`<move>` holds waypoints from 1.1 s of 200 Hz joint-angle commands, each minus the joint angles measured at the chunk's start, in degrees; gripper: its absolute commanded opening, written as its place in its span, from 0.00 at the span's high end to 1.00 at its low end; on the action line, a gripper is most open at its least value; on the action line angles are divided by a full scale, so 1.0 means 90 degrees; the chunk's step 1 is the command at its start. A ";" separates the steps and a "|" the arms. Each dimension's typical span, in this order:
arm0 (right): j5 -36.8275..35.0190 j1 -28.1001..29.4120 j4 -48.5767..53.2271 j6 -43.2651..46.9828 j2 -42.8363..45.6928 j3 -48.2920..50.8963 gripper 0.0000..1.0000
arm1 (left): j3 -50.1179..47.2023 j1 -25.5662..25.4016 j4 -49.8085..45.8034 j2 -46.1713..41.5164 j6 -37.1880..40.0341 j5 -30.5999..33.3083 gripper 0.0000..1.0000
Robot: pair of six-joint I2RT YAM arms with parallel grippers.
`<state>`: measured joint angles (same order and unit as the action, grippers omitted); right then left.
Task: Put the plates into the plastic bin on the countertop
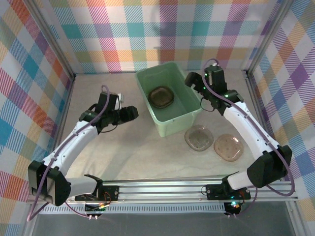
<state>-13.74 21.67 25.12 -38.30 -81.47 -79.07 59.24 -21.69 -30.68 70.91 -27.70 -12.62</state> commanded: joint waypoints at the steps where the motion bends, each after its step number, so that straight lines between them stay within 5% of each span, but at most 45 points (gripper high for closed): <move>1: 0.0700 -0.0235 0.0126 0.0185 -0.0019 0.0215 0.01 | -0.0370 -0.0342 -0.0204 -0.0296 -0.0096 -0.0004 0.36; 69: 0.2314 -0.0534 0.1253 0.1303 -0.1390 -0.1001 0.01 | -0.0739 -0.1397 0.0490 -0.0165 0.0363 -0.0793 0.36; 133: 0.3646 -0.0472 0.0643 0.1124 -0.1294 -0.0612 0.03 | -0.1025 -0.1790 0.1091 -0.0260 0.0055 -0.0714 0.36; 220: 0.4180 0.0209 0.0529 0.0962 -0.1914 -0.1066 0.06 | -0.1155 -0.2439 0.1436 0.0000 -0.0174 -0.0223 0.37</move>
<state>20.05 22.26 32.08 -29.34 -97.17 -86.61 49.63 -41.30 -19.86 69.87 -28.60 -16.62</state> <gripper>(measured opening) 0.940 0.636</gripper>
